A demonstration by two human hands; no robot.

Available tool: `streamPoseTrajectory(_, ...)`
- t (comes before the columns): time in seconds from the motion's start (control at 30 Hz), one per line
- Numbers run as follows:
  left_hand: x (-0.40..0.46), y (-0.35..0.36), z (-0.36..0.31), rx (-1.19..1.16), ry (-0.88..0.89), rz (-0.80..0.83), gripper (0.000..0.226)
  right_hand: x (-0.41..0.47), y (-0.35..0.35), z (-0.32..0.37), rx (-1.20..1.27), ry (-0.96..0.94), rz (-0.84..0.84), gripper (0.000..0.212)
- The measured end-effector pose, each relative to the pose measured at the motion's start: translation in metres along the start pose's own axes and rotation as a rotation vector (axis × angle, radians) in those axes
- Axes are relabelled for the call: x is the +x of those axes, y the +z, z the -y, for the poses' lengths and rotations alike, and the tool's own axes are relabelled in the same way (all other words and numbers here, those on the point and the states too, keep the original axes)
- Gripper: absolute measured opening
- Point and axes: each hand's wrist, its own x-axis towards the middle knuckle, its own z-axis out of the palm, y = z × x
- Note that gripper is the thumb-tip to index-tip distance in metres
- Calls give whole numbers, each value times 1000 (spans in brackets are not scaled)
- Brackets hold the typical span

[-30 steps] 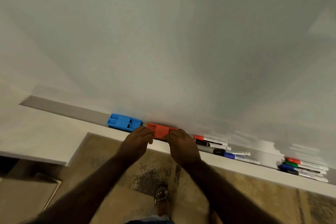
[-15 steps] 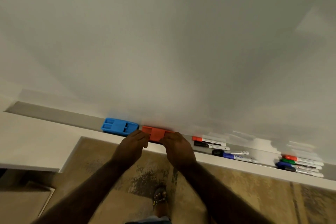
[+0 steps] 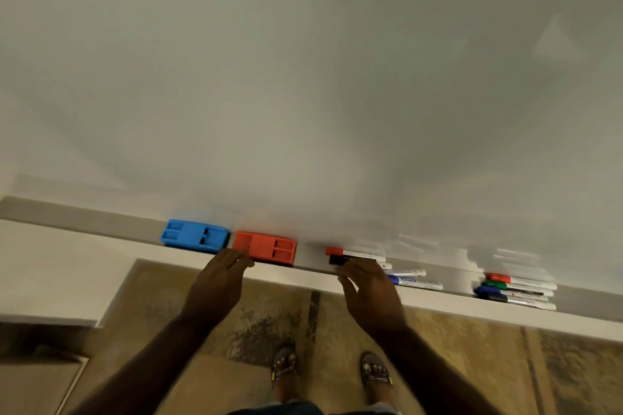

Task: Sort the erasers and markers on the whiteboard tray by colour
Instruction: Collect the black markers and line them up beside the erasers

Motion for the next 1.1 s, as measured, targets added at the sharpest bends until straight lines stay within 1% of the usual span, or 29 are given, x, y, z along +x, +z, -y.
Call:
streamPoseTrajectory(0.1, 0, 1, -21, 19, -54, -41, 33, -14, -15, -22, -18, 38, 13, 24)
streamPoseTrajectory(0.23, 3, 11, -69, -41, 43, -84, 21, -25, -39, -51, -34, 84, -10, 25)
streamPoseTrajectory(0.33, 8, 24, -105, -137, 68, -56, 19, -29, -57, -71, -96, 96, 42, 25)
streamPoseTrajectory(0.43, 16, 37, -140, -234, 37, -16, 15, -29, -74, -91, -152, 111, 101, 24)
streamPoseTrajectory(0.6, 30, 51, -191, -297, -18, 54, 21, -20, -99, -116, -278, 99, 222, 36)
streamPoseTrajectory(0.73, 38, 57, -218, -360, -126, 123, 26, -10, -103, -128, -337, 21, 302, 35)
streamPoseTrajectory(0.83, 43, 60, -234, -411, -228, 188, 23, -7, -100, -131, -379, -10, 396, 34)
streamPoseTrajectory(0.93, 46, 61, -250, -477, -359, 210, 20, -6, -98, -132, -440, -45, 471, 28)
streamPoseTrajectory(1.0, 47, 63, -258, -508, -422, 217, 20, -5, -97, -133, -462, -70, 490, 24)
streamPoseTrajectory(1.1, 46, 65, -269, -538, -451, 229, 20, -2, -98, -135, -491, -112, 500, 20)
